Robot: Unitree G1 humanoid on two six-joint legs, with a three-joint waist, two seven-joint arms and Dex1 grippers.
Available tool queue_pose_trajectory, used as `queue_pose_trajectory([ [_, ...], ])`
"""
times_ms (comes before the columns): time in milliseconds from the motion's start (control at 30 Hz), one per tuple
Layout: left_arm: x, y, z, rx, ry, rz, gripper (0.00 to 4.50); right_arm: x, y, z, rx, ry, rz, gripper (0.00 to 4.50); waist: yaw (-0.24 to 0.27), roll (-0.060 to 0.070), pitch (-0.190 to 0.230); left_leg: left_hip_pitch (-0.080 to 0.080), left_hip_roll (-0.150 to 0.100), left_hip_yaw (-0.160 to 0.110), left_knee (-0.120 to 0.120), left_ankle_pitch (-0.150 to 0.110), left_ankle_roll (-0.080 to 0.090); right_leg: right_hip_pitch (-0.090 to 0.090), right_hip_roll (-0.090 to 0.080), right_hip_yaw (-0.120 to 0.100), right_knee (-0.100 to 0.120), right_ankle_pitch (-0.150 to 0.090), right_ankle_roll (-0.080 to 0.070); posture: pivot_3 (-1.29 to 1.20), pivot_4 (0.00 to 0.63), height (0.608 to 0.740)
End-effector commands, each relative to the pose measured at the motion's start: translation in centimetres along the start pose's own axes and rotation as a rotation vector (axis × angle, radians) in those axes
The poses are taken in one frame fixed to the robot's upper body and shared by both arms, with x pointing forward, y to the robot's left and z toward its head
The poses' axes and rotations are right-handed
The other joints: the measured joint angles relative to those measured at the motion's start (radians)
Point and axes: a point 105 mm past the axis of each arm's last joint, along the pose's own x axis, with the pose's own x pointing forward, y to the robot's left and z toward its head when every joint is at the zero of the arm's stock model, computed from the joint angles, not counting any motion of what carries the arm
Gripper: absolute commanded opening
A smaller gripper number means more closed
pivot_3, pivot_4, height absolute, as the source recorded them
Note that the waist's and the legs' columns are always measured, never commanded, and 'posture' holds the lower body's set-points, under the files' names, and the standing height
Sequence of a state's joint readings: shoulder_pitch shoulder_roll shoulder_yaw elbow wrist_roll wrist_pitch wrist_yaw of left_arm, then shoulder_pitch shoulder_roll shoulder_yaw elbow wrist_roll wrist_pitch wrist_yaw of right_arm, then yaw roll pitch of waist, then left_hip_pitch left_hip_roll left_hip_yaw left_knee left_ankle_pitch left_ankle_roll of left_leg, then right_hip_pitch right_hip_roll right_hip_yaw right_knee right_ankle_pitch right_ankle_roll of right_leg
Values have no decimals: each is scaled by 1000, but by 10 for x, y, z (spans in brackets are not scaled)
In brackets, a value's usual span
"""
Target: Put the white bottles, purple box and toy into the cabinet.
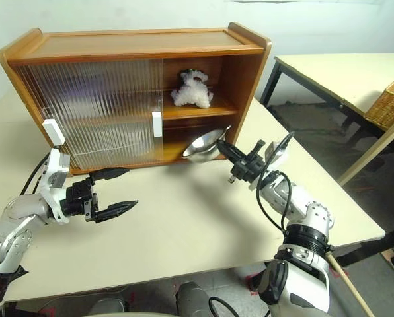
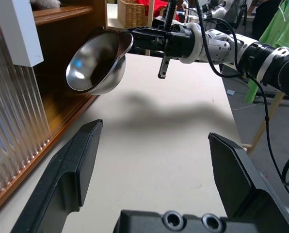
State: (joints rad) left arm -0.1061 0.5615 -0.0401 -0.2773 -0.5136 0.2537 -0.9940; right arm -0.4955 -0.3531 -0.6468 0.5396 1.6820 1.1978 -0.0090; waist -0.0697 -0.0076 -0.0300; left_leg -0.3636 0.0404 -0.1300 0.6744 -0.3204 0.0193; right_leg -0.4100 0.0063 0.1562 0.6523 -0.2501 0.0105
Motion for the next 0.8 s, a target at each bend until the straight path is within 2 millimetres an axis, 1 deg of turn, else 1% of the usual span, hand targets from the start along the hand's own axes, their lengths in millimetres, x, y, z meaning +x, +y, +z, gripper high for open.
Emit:
queue_pose_trajectory([
  [33,-1,1,6,16,2,2,4500,6,-6,-2,29,-14,9,16,0,0,0,0,0,0,0,0,0,0,0,0,0,0,0,-110,0,740],
  [367,-4,2,9,24,14,7,4500,29,-14,4,83,-97,49,16,1,3,1,0,0,0,0,0,0,-1,0,0,0,1,-1,-95,0,740],
  [467,-7,2,9,26,21,11,4500,39,-16,9,104,-133,59,16,2,4,1,0,0,0,0,0,0,-1,0,0,0,1,-1,-90,0,740],
  [600,-9,3,9,31,26,19,4500,53,-23,9,108,-153,37,16,5,5,1,0,0,0,0,0,0,-1,0,0,0,2,-3,-79,0,740],
  [700,-10,2,9,31,27,23,4500,55,-27,11,99,-157,12,16,9,5,1,2,0,0,0,0,0,-1,0,0,0,3,-6,-72,0,740],
  [800,-12,1,7,28,28,30,4500,53,-30,16,88,-171,-1,16,12,5,1,2,0,0,0,0,0,-1,0,0,0,4,-9,-70,0,740],
])
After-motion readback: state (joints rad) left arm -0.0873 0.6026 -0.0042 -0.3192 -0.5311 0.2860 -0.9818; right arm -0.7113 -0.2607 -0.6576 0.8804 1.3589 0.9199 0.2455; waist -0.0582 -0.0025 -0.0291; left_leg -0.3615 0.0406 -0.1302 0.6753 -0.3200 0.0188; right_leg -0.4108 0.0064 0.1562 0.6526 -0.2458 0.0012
